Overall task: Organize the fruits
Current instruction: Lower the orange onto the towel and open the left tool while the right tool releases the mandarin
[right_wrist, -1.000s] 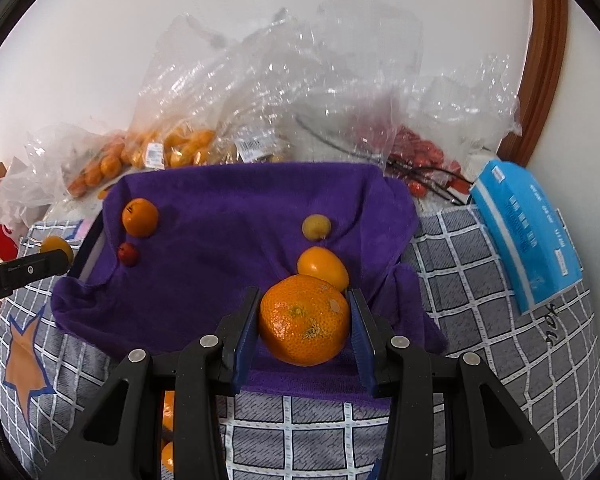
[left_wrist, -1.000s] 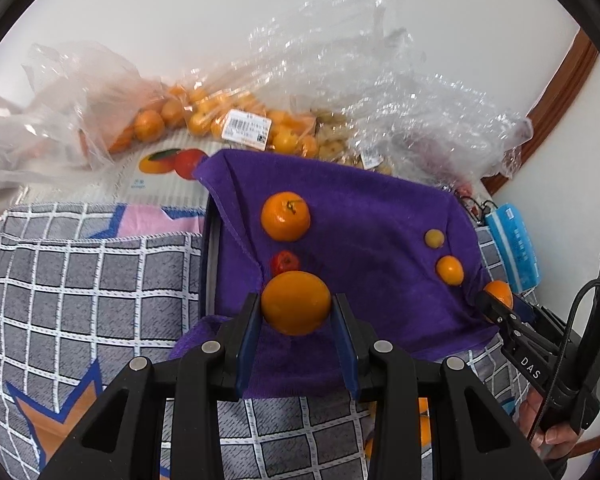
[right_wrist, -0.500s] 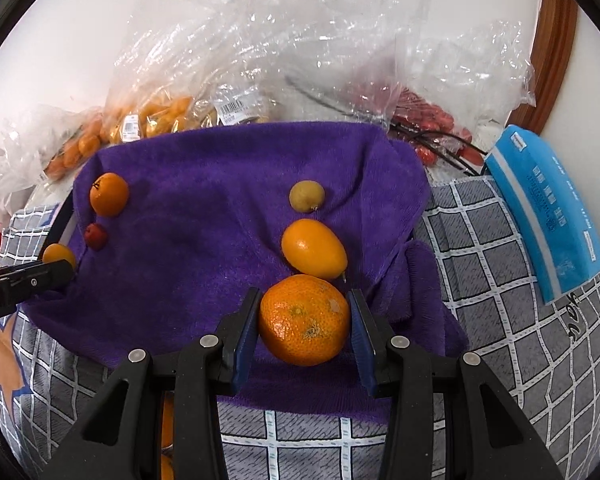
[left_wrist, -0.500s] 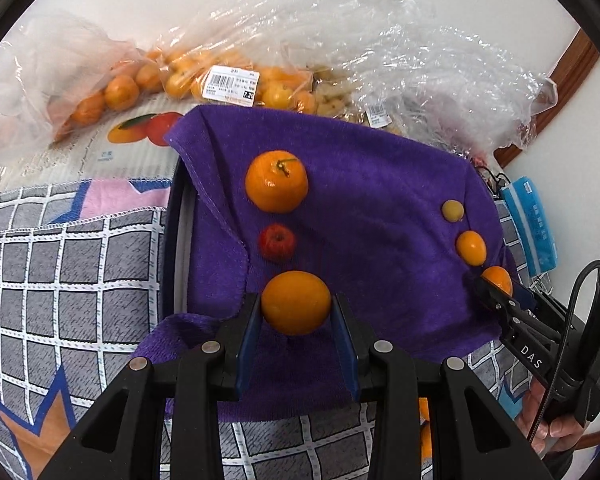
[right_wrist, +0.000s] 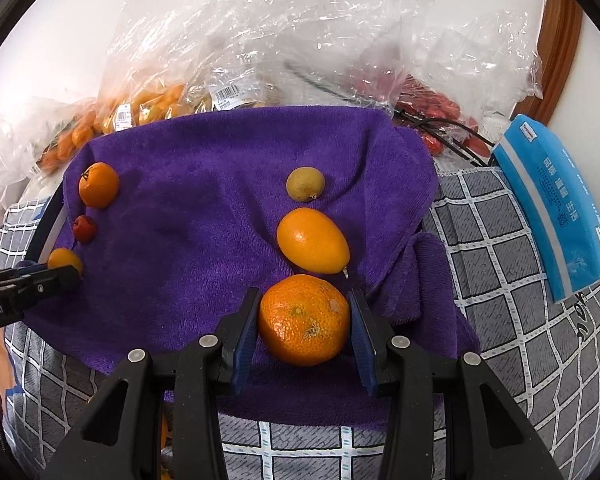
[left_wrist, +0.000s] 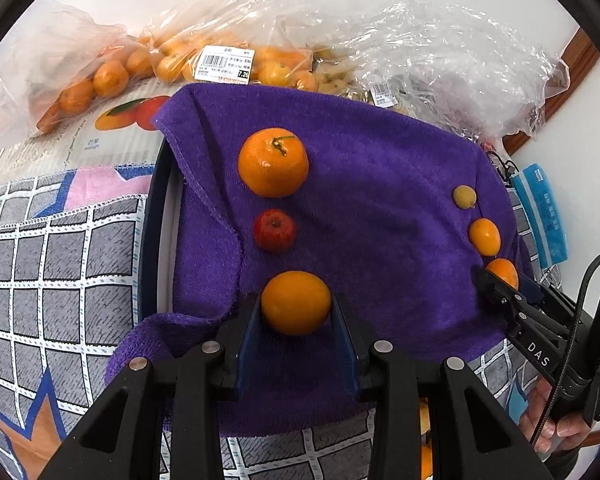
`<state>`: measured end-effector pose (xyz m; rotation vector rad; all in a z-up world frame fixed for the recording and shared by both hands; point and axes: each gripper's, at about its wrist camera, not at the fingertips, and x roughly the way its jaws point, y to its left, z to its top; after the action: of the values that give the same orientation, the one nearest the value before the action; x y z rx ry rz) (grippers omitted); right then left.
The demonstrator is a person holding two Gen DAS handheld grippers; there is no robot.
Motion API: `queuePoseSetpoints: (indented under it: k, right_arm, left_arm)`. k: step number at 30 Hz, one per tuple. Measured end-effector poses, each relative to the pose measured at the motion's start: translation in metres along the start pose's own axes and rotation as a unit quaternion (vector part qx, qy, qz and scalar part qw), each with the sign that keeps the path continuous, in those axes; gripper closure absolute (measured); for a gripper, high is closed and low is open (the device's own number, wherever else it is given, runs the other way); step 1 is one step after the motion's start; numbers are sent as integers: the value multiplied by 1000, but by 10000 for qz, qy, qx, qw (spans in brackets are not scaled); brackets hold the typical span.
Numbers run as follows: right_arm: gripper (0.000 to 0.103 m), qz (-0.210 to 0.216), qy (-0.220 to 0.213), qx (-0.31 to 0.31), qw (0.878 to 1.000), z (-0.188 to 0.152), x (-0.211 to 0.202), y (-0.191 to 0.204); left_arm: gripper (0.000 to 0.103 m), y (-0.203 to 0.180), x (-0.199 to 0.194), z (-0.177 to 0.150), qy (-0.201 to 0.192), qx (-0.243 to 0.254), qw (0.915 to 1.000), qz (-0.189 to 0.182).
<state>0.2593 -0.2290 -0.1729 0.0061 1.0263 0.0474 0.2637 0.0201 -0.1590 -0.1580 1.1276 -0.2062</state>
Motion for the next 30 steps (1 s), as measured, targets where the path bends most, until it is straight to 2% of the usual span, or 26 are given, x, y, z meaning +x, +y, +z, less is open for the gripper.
queuePoseSetpoints:
  k: [4,6,9,13,17,20,30]
  right_arm:
    - [59,-1,-26,-74,10000,0,-3,2]
    - [48,-10,-58,-75,10000,0,-7,2]
    - [45,44,-165,-55,9998,0,-16,2]
    - [45,-15,-303,4,9995,-1,-28,3]
    - [45,-17,-444,104,9990,-4,-43,1]
    - [45,-42,-550,105,9984,-7,-53,3]
    - [48,469,-368,-161,9981,-36,-75,35]
  left_arm:
    - [69,0,0,0,6,-1,10000,0]
    - [69,1,0,1,24,-38,10000,-25]
    - [69,1,-1,0,48,-42,10000,-10]
    - [69,1,-8,-1,34,-27,10000,0]
    - [60,1,-26,-1,-166,-18,9999,7]
    - [58,3,-39,-4,-305,-18,9995,25]
    - [58,14,-73,-26,-519,-140,9985,37]
